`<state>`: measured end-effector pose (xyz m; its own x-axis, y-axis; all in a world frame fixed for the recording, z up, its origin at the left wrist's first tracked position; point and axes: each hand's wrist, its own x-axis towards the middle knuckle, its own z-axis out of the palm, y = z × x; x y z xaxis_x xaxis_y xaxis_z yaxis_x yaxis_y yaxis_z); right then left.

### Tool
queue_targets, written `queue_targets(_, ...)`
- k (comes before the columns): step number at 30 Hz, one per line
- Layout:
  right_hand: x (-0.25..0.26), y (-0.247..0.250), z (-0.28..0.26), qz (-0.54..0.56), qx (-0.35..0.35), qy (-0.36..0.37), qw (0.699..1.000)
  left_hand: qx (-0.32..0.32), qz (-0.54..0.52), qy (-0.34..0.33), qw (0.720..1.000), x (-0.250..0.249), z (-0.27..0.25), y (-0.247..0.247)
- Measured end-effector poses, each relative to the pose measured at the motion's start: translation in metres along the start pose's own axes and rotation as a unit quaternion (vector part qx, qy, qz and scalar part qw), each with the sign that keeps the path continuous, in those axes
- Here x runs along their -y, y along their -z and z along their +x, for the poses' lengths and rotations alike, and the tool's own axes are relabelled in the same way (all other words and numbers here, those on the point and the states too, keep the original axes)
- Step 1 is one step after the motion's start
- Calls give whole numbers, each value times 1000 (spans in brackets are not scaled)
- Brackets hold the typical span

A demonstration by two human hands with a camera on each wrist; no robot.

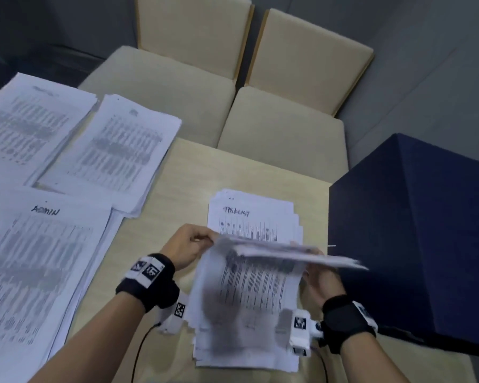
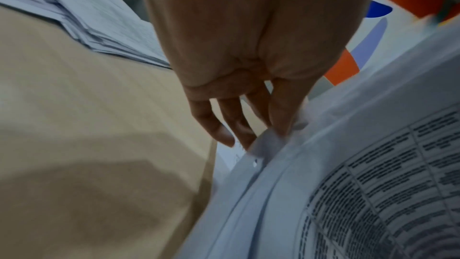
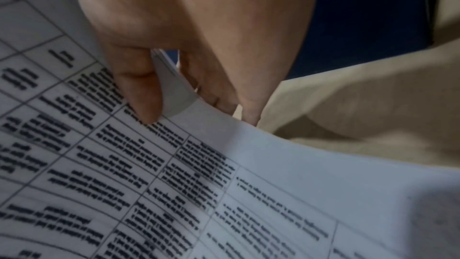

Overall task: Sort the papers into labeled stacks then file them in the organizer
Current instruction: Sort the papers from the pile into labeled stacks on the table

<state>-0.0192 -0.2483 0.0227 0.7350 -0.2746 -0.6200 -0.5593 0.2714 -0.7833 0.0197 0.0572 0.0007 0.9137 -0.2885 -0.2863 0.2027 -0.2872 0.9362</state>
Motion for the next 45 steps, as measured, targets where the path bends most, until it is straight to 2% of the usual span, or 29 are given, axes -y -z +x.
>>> queue_targets(2, 2, -6, -4, 24, 6, 0, 1000, -61, 60, 55, 995, 10, 4, 0)
queue_targets(5, 4, -1, 1, 22, -16, 5, 1000, -157, 168, 149, 962, 20, 18, 0)
queue_targets(8, 3, 7, 13, 17, -59, 9, 998, -146, 186, 155, 959, 17, 30, -10)
queue_targets(11, 4, 8, 20, 21, -64, 14, 998, -142, 230, 165, 949, 13, 38, -17)
queue_targets(13, 6, 5, 18, 39, -56, 24, 997, -168, 297, 124, 932, 10, 38, -17)
queue_targets(15, 8, -1, 16, 56, -62, 30, 996, -188, 320, 9, 929, 11, 33, -14)
queue_targets(17, 9, -8, 13, 81, -39, 53, 995, -125, 253, -60, 957, 5, 26, -12)
queue_targets(19, 13, -13, 9, 94, -15, 66, 993, -64, 179, -74, 979, -13, 16, -12)
queue_targets(22, 42, -17, -6, 83, 54, 114, 989, -70, 30, -135, 988, -50, 7, -15)
queue_targets(24, 74, -27, -27, -3, 74, 184, 980, -98, -80, -152, 980, -79, 3, -15)
queue_targets(26, 97, -34, -49, -109, 36, 283, 952, -122, -170, -157, 965, -105, 0, -16)
queue_targets(27, 103, -35, -59, -122, 2, 324, 938, -142, -188, -166, 958, -118, -2, -18)
queue_targets(29, 106, -41, -79, -91, -49, 386, 917, -183, -195, -184, 946, -135, -7, -23)
queue_targets(31, 96, -47, -90, -66, -87, 418, 902, -215, -183, -204, 937, -138, -12, -26)
queue_targets(32, 85, -49, -92, -62, -93, 420, 901, -228, -170, -203, 937, -133, -15, -28)
queue_targets(34, 56, -49, -89, -71, -74, 394, 913, -222, -147, -158, 951, -109, -19, -33)
queue_targets(36, 26, -50, -85, -120, -40, 319, 939, -184, -102, -81, 974, -81, -24, -42)
queue_targets(38, 7, -51, -83, -175, -33, 271, 946, -175, -57, -39, 982, -64, -28, -49)
queue_targets(42, 0, -57, -85, -160, -38, 322, 932, -234, -73, -65, 967, -73, -35, -54)
queue_targets(45, -11, -54, -79, -220, -34, 289, 931, -241, -59, -6, 969, -64, -45, -57)
